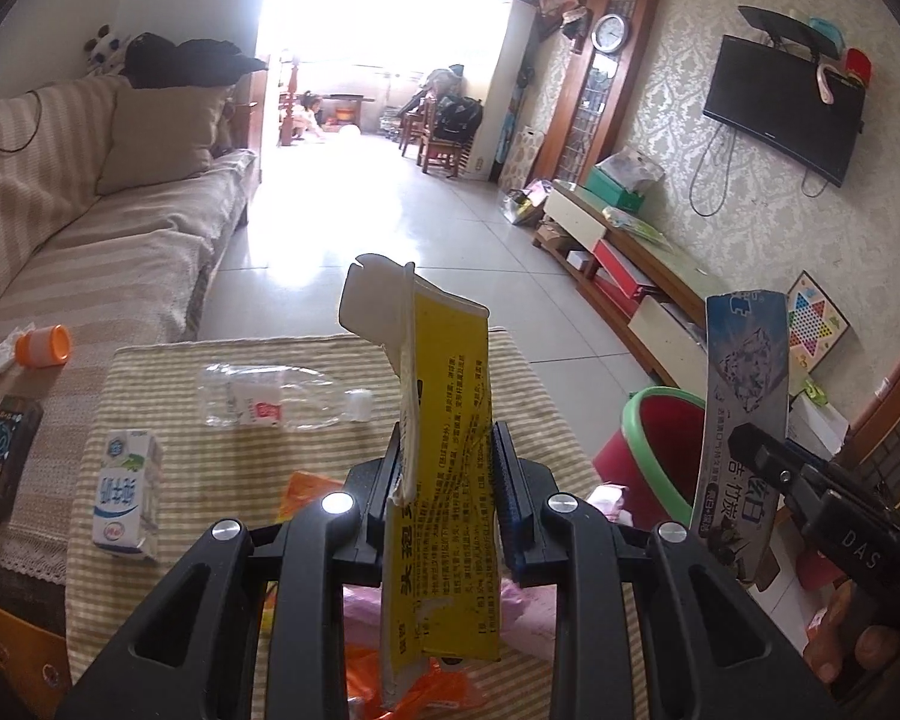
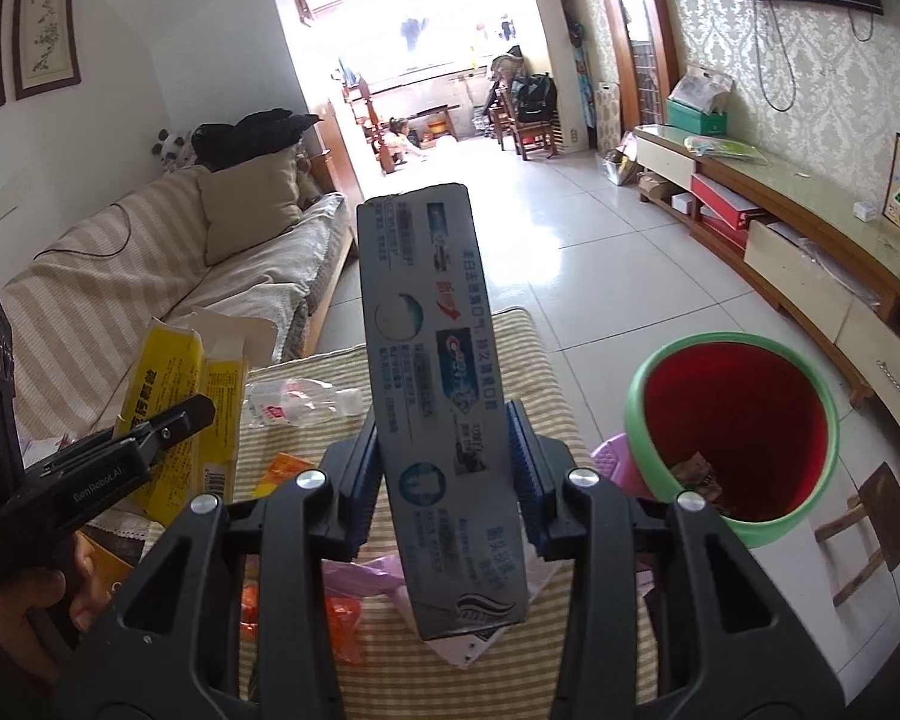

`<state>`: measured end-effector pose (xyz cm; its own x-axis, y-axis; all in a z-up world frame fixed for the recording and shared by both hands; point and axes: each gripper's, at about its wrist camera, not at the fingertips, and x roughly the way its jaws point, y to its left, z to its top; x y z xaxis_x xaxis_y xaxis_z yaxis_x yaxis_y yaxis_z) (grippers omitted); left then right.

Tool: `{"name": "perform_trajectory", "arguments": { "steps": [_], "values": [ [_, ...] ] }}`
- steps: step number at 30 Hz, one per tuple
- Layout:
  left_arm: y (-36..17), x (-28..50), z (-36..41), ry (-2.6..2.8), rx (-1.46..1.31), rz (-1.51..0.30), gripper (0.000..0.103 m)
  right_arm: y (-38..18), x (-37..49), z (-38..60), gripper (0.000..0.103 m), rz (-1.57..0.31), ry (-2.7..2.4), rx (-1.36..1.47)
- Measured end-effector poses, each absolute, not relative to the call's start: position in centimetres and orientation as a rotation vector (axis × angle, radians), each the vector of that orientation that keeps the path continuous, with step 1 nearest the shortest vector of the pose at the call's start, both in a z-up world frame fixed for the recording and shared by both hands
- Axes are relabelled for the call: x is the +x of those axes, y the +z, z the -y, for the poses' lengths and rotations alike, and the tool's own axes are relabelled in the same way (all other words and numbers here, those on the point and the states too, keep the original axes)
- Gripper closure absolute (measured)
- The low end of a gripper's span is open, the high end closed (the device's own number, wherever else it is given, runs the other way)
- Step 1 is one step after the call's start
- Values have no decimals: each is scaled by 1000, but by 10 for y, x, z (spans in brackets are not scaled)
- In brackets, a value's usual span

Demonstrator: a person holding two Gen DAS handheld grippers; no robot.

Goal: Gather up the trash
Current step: 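Carry the yellow carton and toothpaste box with both grippers over the red bucket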

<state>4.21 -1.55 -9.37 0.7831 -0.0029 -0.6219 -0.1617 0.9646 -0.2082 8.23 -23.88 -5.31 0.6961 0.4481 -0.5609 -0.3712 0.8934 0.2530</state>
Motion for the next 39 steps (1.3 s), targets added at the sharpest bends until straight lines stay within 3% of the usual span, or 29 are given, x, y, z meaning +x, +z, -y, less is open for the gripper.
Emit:
{"name": "perform_trajectory", "arguments": {
  "steps": [39],
  "values": [
    [-116,187,239,-467,-153,-767,79,-73,107,427,65,-628,12,259]
  ]
}}
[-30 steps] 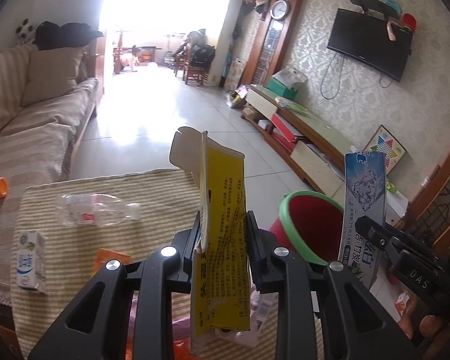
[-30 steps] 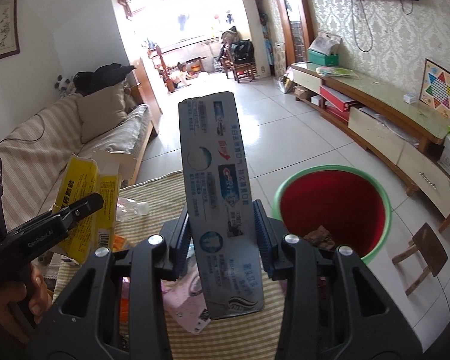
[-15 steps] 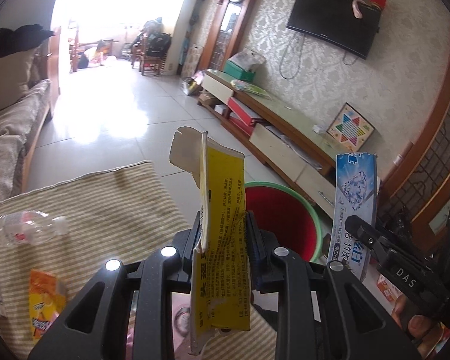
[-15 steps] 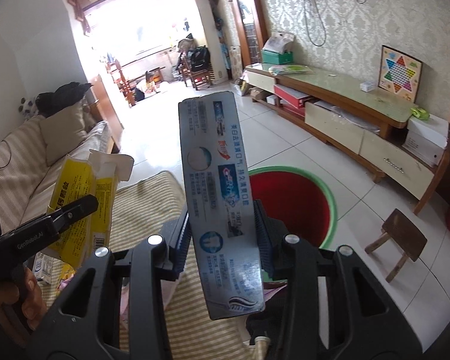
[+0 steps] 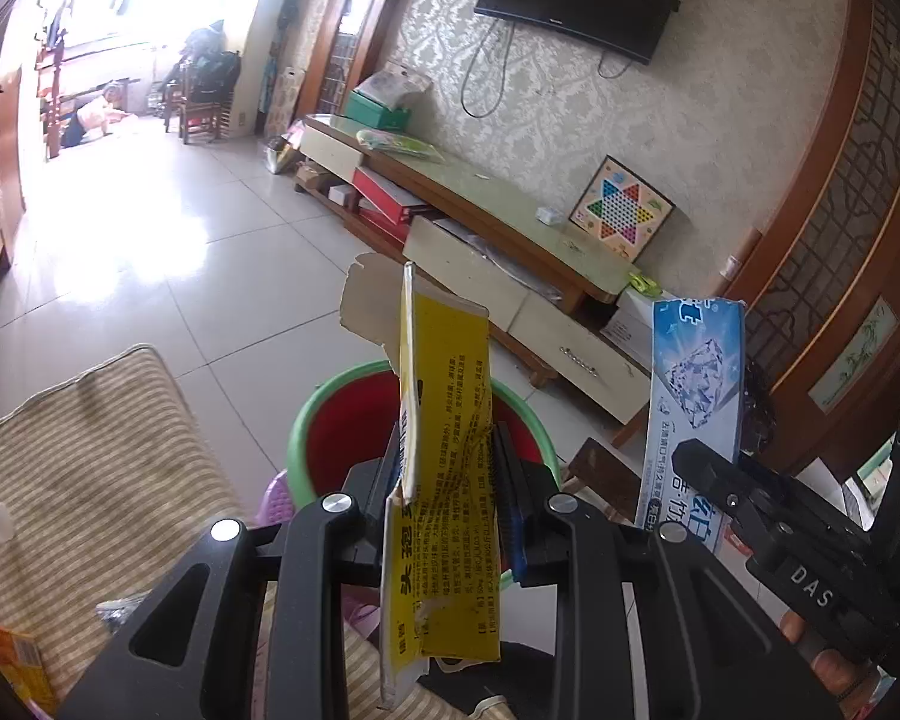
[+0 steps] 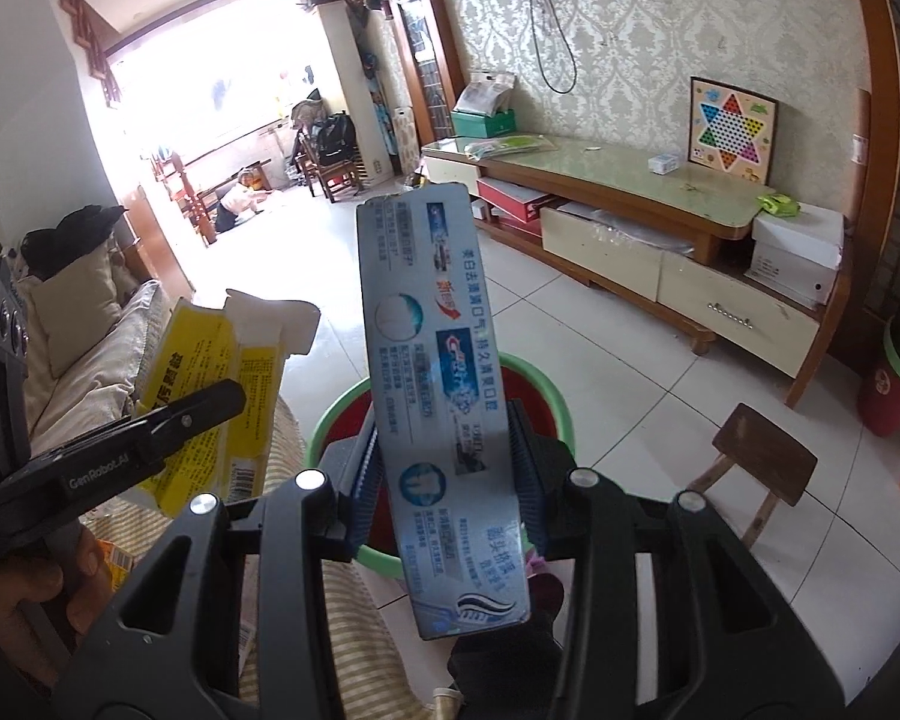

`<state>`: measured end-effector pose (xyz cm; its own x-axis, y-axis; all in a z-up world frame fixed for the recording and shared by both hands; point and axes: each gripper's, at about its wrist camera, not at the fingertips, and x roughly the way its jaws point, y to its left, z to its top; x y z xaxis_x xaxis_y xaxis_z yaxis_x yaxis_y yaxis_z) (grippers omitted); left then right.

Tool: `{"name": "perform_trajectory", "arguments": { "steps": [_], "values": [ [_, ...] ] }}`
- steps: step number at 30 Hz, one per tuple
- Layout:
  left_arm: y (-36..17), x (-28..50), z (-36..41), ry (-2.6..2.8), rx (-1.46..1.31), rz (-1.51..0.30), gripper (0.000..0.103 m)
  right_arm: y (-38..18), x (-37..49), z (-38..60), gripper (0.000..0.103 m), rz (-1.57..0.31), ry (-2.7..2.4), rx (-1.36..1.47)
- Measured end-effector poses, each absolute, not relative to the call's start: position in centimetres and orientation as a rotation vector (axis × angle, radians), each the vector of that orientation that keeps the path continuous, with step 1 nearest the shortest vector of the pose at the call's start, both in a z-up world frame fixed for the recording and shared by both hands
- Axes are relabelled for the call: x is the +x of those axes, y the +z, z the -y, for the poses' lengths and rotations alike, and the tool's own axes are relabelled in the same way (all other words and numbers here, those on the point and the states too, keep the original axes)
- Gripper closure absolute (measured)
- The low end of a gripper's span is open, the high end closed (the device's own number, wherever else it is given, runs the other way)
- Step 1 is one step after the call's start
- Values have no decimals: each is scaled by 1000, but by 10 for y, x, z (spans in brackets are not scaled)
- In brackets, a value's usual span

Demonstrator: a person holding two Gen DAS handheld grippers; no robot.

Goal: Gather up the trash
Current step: 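Carry the yellow carton and toothpaste box with both grippers over the red bucket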

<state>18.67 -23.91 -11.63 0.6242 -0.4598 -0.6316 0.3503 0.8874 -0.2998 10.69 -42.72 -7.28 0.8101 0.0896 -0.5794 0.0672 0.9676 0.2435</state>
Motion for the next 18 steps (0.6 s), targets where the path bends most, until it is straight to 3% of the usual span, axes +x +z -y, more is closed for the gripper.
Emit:
{"name": "perform_trajectory", "arguments": {
  "steps": [14,18],
  "values": [
    [-141,211,278,-480,-94,-839,79,-97,115,465,65,-669,-35,339],
    [-145,217,282,-475,-91,-852,74,-106,124,467,65,-685,-27,365]
  ]
}}
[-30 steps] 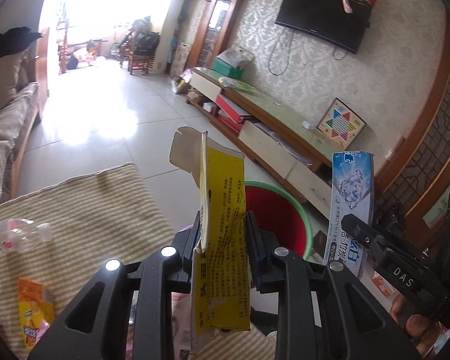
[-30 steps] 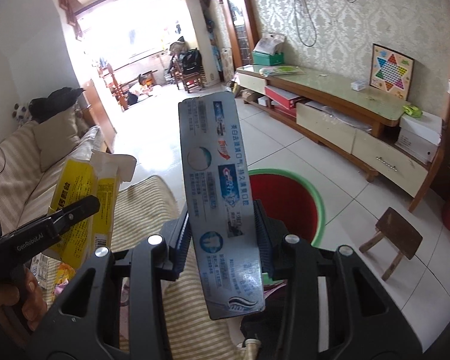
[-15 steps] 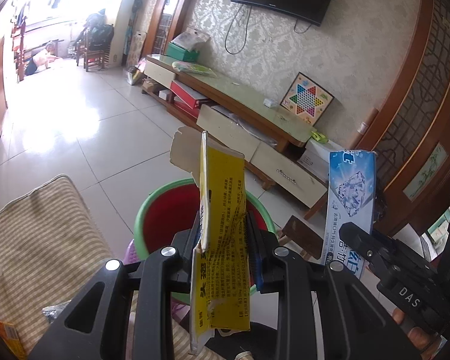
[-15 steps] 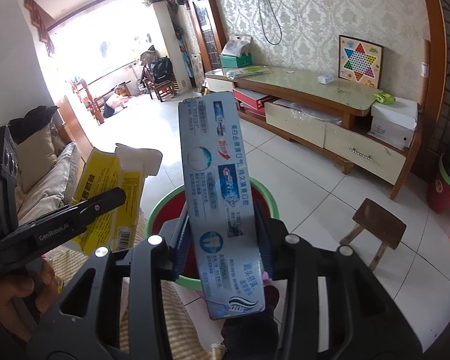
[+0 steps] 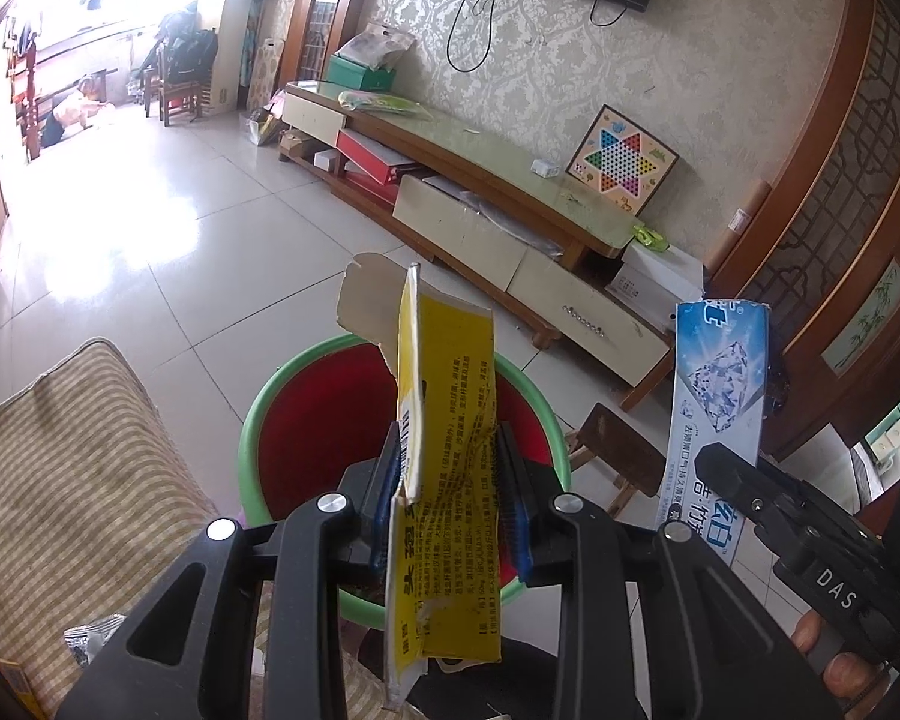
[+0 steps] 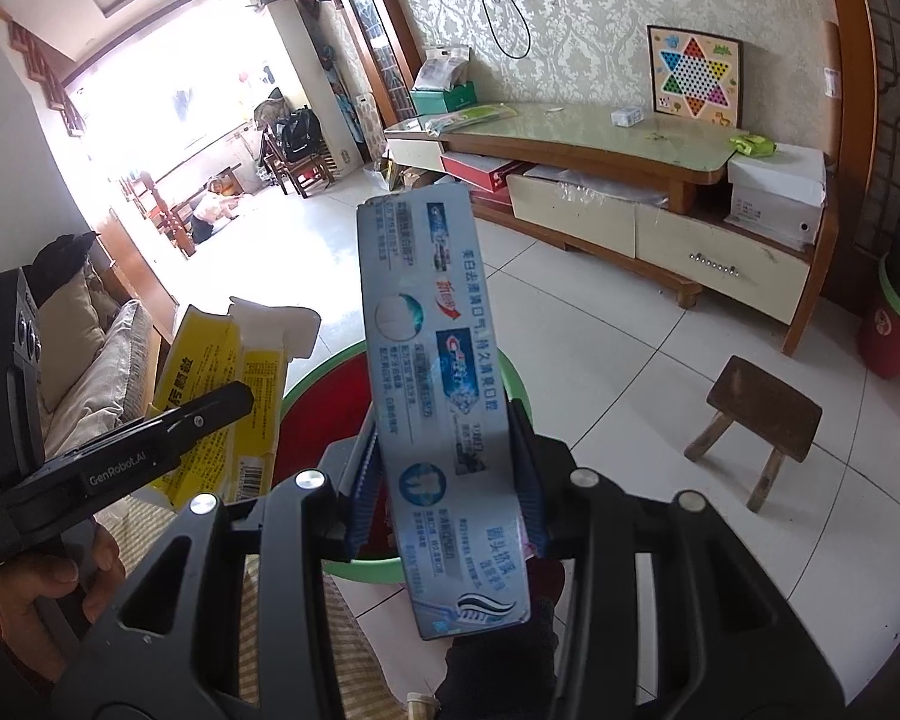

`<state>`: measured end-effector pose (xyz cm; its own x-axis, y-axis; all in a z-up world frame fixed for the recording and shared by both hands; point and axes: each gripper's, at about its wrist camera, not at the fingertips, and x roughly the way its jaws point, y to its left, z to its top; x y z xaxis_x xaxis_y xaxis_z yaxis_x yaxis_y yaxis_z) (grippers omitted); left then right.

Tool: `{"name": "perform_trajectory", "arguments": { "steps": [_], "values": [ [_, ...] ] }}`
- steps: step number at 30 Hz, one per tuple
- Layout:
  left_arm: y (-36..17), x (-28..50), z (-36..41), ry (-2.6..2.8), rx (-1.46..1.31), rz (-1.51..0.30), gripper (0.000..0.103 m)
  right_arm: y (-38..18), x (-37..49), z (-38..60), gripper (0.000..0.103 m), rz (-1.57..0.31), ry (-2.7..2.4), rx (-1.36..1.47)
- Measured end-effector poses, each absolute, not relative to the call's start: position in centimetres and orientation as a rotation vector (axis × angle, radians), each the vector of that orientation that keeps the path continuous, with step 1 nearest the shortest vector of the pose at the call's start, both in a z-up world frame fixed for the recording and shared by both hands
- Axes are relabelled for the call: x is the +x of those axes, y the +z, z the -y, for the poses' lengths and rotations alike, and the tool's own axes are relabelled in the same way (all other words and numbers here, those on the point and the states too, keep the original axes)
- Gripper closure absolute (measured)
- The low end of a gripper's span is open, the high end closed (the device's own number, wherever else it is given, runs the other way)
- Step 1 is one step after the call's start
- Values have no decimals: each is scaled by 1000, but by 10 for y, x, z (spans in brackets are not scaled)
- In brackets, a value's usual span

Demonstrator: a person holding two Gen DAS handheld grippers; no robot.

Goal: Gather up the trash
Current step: 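Carry the yellow carton and toothpaste box with both grippers over the red bucket, then open both grippers to drop the carton and toothpaste box into the bucket, then grasp the white milk carton with the left gripper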

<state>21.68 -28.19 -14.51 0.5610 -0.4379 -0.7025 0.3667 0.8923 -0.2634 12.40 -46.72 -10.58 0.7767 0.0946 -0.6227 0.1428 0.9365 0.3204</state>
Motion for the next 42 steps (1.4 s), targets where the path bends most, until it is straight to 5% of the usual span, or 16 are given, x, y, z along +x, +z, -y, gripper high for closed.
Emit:
{"name": "perform_trajectory", "arguments": {
  "steps": [2,3,4,22,24,27,42],
  "values": [
    [-148,219,280,-456,-96,-848,55,-109,127,469,65,-687,-26,368],
    [-148,220,279,-442,-102,-841,32,-110,128,469,65,-690,-24,368],
    [-147,220,276,-432,-113,-828,30,-111,130,469,65,-694,-22,368],
    [-152,133,211,-364,-185,-861,30,-149,197,426,64,-810,64,242],
    [-152,125,203,-361,-195,-863,30,-153,204,420,62,-826,56,217],
    [-152,113,192,-347,-211,-862,30,-155,208,414,38,-825,13,173],
    [-142,41,81,-151,-320,-792,30,-98,123,325,28,-756,142,74]
  ]
}}
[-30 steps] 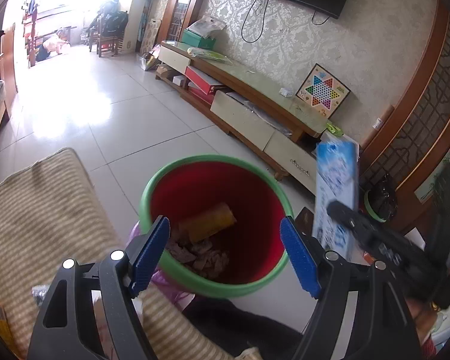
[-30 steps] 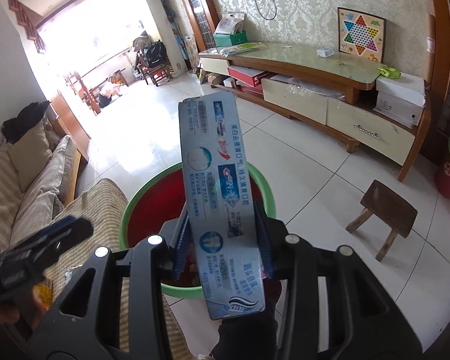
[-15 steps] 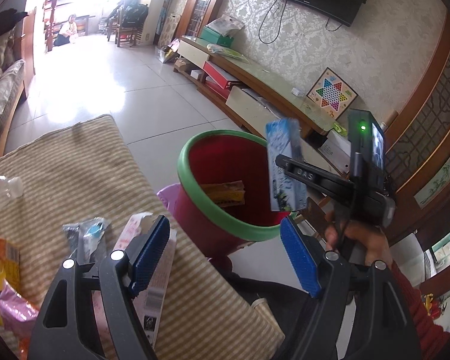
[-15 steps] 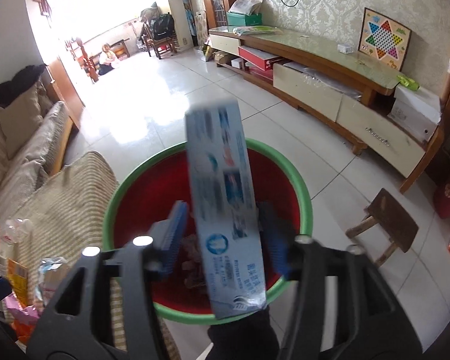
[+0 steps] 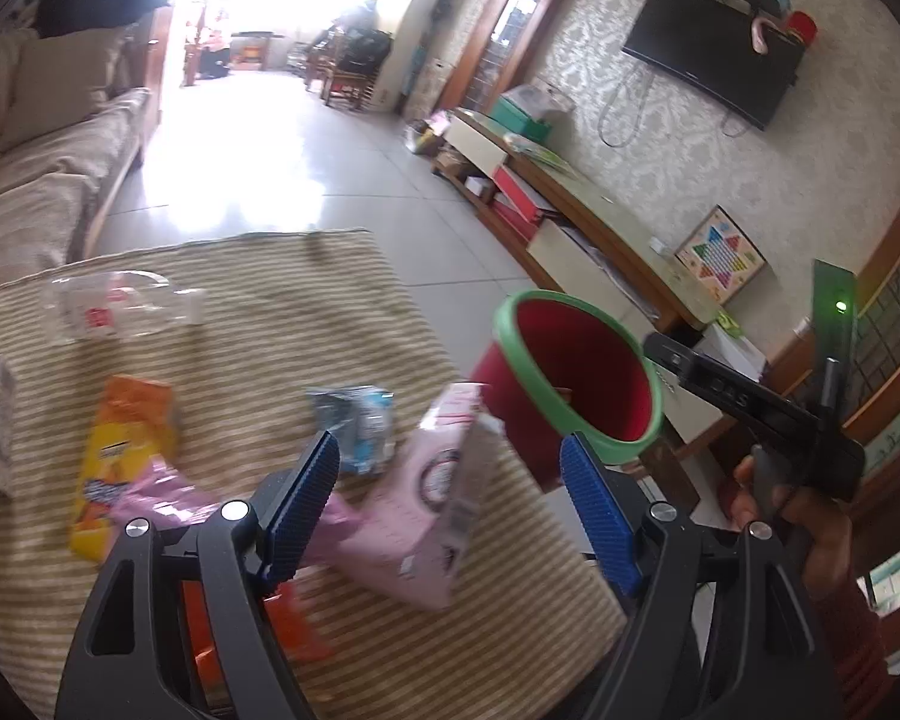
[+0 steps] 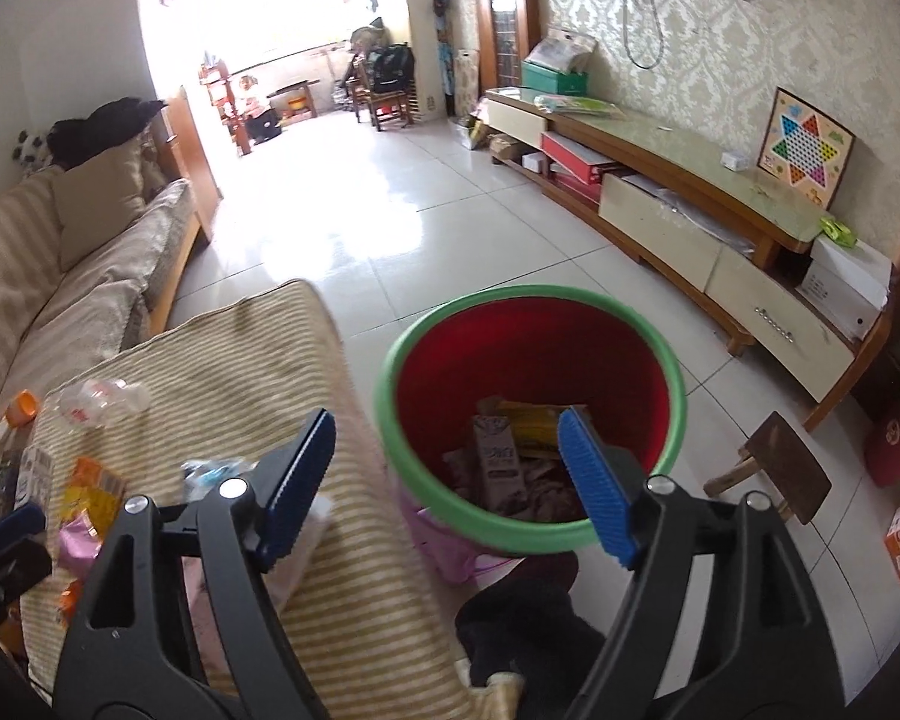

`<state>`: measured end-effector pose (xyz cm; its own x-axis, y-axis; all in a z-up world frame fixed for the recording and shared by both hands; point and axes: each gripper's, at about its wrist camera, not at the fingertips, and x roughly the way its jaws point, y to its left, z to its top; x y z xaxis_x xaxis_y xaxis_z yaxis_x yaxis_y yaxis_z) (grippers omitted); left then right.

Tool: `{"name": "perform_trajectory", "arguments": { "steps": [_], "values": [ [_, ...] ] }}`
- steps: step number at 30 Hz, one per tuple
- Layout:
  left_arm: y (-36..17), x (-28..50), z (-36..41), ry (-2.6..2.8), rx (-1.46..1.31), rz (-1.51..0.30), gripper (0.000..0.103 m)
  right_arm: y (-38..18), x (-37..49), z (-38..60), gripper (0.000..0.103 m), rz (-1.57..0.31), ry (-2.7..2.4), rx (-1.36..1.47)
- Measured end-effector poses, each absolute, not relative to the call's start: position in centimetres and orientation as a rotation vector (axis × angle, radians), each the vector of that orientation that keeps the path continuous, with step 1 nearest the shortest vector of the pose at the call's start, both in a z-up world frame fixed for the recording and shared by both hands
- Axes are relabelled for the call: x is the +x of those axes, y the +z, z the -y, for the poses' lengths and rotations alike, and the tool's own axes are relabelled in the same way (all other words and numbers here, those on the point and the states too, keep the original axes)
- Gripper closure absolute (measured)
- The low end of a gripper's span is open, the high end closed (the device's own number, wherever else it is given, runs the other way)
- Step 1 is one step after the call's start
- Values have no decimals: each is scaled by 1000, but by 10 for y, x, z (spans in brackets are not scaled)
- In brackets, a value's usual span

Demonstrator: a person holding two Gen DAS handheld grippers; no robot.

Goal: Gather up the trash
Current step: 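Grasp the white milk carton with the left gripper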

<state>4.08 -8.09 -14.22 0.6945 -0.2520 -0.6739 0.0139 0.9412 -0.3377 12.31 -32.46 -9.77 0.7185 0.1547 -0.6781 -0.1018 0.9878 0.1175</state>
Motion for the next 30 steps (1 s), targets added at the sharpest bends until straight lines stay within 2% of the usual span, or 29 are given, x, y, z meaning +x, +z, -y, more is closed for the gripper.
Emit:
{"name": "perform_trajectory", "arguments": {
  "steps": [7,12,18,25,27,28,30],
  "values": [
    [-151,2,1,49,-352,-769,30,-99,106,260,27,-787,241,32],
    [-161,-9,-83,280,-341,-781,30,-92,103,213,27,-796,350,10],
    [-193,13,-175,476,-390,-844,30,-83,97,165,26,-795,470,-98],
    [-242,57,-204,496,-415,-983,31,-72,99,121,21,-774,584,-214],
    [-251,61,-208,498,-421,-996,35,-72,105,106,21,-787,630,-250],
    [-254,61,-208,500,-430,-994,50,-73,109,96,21,-793,661,-276],
    [-256,56,-211,510,-461,-972,52,-74,115,77,21,-785,704,-335]
  ]
}}
